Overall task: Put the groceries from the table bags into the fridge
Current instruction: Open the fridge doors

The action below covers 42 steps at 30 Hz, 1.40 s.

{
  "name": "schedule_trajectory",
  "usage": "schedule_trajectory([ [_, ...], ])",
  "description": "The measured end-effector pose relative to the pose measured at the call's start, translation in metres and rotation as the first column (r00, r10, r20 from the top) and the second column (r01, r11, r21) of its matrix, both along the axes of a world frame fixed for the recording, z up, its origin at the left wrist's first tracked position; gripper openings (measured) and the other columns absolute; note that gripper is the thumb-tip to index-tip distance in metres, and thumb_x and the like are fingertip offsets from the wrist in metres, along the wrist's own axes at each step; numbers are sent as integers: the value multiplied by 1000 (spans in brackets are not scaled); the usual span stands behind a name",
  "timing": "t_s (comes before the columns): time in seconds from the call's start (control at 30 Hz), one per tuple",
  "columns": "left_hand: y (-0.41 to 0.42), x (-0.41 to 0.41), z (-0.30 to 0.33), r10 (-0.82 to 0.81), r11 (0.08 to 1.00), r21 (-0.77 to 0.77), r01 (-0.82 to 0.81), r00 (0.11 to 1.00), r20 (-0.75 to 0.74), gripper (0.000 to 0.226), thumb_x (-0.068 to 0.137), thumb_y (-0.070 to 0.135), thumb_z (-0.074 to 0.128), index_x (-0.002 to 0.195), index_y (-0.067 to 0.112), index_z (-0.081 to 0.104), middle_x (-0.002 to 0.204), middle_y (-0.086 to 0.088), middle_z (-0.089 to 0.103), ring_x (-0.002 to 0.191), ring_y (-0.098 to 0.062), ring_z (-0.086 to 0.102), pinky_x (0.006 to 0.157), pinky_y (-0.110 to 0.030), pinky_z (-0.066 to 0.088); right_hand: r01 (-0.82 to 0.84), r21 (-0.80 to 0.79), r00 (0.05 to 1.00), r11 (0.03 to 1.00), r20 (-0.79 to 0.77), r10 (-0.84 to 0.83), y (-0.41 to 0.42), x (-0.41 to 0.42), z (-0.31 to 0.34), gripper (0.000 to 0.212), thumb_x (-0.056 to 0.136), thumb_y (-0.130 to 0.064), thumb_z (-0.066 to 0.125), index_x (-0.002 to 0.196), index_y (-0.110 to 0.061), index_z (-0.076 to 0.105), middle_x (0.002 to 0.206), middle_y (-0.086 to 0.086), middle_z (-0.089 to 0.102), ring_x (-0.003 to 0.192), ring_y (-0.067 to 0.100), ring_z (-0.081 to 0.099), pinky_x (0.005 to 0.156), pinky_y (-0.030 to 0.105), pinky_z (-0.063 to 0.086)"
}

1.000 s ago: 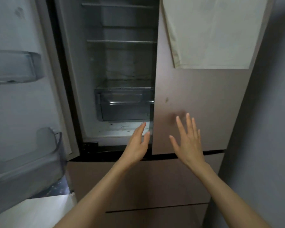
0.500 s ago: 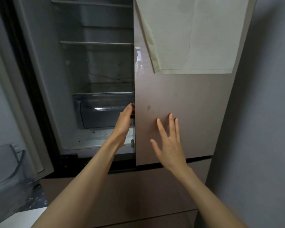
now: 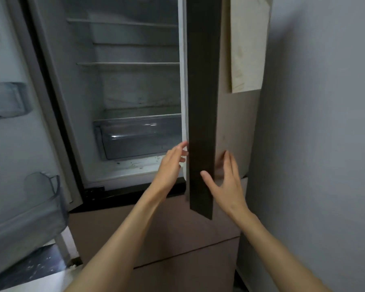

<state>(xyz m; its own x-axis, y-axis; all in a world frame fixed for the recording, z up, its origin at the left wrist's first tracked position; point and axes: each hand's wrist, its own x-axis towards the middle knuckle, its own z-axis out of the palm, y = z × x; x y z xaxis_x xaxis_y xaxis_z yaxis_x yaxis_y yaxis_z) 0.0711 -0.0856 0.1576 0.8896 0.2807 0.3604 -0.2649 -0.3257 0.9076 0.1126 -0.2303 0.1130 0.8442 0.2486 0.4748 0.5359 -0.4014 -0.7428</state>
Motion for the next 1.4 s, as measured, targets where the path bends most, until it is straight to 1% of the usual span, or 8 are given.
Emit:
schedule_trajectory([
  [0.23,-67,-28,8,-157,936,312,166,986,-56,44,100,38,20,140,26,35,145,5,32,136,-7,23,108,-22,17,246,34,966,969,72,-248,-65,-44,16,78,91,-34,54,149,-23,3,156,1,13,141,17,20,107,29,23],
  [0.5,-102,-19,6,-122,789,610,71,992,42,56,98,32,38,148,26,11,157,10,1,143,-5,0,117,-33,9,463,-208,886,862,95,-454,-125,-40,20,96,83,-58,53,149,-22,-6,158,4,-3,142,30,16,106,47,32],
  [0.63,-122,-8,19,-68,545,830,-120,980,186,60,97,22,41,148,21,9,158,1,-1,142,-11,-11,118,-42,7,460,-234,887,856,91,-452,-161,-21,22,89,88,-49,53,149,-22,-7,157,8,1,141,32,17,106,47,32],
  [0.8,-150,12,52,3,455,770,-447,866,501,67,90,13,47,147,9,13,156,-13,5,144,-28,-5,116,-49,4,434,-134,901,891,90,-425,-198,10,26,77,90,-29,59,149,-12,12,142,14,25,125,27,39,101,30,36],
  [0.9,-162,26,59,68,437,794,-423,896,440,70,91,15,47,147,6,7,156,-16,1,144,-31,-6,116,-47,-1,414,-50,910,909,31,-413,-212,28,24,64,91,-17,57,145,-7,24,138,14,33,120,26,45,98,24,33],
  [1.0,-170,39,55,80,409,831,-377,922,378,72,93,19,44,148,10,-1,157,-12,-6,143,-28,-11,117,-46,-3,377,38,925,925,-72,-374,-227,48,21,60,89,-12,59,143,-8,31,141,14,34,126,27,43,107,31,32],
  [1.23,-201,65,60,44,377,854,-359,928,371,67,96,27,38,148,24,-4,157,2,-11,141,-26,-22,115,-44,-10,252,27,959,967,-138,-246,-253,80,15,68,94,-32,50,149,-10,16,156,5,19,142,19,20,117,36,19],
  [1.4,-212,81,62,34,350,882,-317,945,326,64,98,39,29,147,27,-10,149,14,-26,140,-26,-25,116,-47,-7,171,25,972,985,-165,-164,-261,92,17,71,95,-43,40,150,-15,4,158,-1,4,144,10,6,116,28,7],
])
